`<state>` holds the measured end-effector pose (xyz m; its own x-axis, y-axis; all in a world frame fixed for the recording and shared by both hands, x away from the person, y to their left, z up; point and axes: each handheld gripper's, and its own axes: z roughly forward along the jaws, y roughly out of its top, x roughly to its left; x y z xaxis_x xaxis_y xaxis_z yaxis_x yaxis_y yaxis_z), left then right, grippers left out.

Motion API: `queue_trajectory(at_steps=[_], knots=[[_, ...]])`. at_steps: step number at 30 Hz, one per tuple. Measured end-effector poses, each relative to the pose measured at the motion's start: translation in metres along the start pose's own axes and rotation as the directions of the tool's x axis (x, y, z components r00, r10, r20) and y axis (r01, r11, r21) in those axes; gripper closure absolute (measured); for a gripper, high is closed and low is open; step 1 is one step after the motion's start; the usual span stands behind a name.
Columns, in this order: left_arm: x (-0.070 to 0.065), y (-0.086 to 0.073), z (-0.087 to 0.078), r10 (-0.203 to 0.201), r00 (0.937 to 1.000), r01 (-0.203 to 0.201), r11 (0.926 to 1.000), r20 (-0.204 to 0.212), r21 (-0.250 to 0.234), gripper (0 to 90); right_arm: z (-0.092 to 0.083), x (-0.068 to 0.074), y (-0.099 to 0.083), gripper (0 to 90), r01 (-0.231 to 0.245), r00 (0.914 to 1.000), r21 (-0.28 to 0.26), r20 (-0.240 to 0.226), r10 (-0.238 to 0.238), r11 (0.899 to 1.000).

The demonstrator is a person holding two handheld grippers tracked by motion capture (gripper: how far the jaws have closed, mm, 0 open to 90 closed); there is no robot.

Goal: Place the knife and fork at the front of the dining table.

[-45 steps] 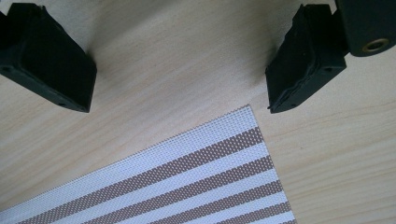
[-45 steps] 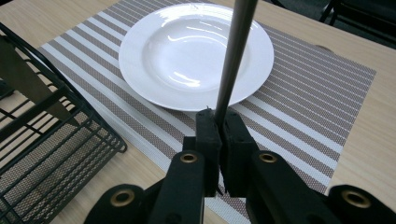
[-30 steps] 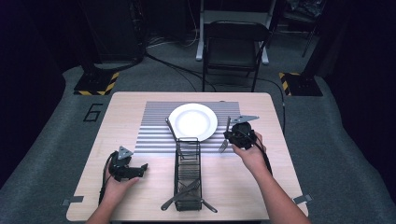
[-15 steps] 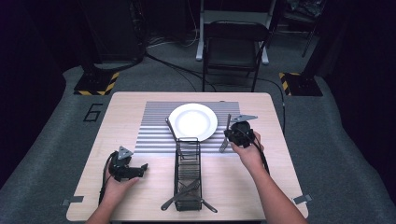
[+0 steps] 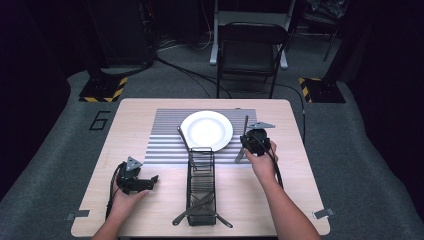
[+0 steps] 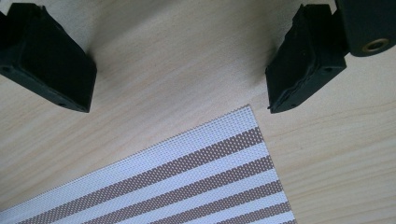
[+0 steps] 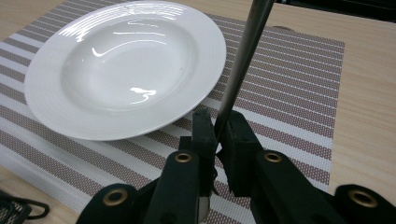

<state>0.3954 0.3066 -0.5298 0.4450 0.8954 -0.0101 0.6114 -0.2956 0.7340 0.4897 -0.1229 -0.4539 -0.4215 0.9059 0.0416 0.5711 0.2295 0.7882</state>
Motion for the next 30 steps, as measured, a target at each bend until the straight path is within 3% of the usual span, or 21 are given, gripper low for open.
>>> queue_trajectory(at_steps=[7,10,15,21,23,25,28,29,30], knots=[[0.000,0.000,0.000,0.002,1.0000,-0.002,1.0000,0.003,-0.003,8.6,0.013,-0.002,0.000,82.8,-0.063,0.9972,-0.005,0.041,0.063,0.998],[0.001,0.000,0.000,0.013,0.9999,-0.013,0.9999,0.005,0.005,8.6,0.016,-0.002,0.000,82.8,-0.066,0.9964,-0.007,0.053,0.066,0.998],[0.000,0.000,0.000,0.002,1.0000,-0.002,1.0000,0.004,-0.003,8.6,0.018,-0.004,0.001,84.8,-0.125,0.9904,-0.024,0.056,0.126,0.992],[0.000,0.000,0.000,0.003,1.0000,-0.003,1.0000,0.004,-0.003,8.6,0.021,-0.005,0.009,87.1,-0.115,0.9901,-0.005,0.080,0.115,0.993],[0.000,0.001,0.000,0.007,1.0000,-0.007,0.9999,0.006,0.008,8.6,0.024,-0.003,0.015,87.4,-0.104,0.9875,0.009,0.120,0.102,0.995],[0.000,0.001,0.000,0.008,1.0000,-0.008,0.9999,0.006,0.008,8.6,0.026,-0.003,0.015,87.4,-0.100,0.9873,0.016,0.126,0.097,0.995],[0.000,0.001,0.000,0.008,0.9999,-0.008,0.9999,0.006,0.008,8.7,0.032,-0.006,0.015,87.4,-0.142,0.9811,0.018,0.135,0.138,0.990],[0.000,0.001,0.000,0.009,0.9999,-0.009,0.9999,0.007,0.008,8.7,0.035,-0.010,0.015,87.3,-0.173,0.9754,0.017,0.142,0.169,0.985],[0.000,0.001,0.000,0.009,0.9999,-0.009,0.9999,0.007,0.008,8.7,0.035,-0.010,0.015,87.3,-0.173,0.9754,0.017,0.142,0.169,0.985]])
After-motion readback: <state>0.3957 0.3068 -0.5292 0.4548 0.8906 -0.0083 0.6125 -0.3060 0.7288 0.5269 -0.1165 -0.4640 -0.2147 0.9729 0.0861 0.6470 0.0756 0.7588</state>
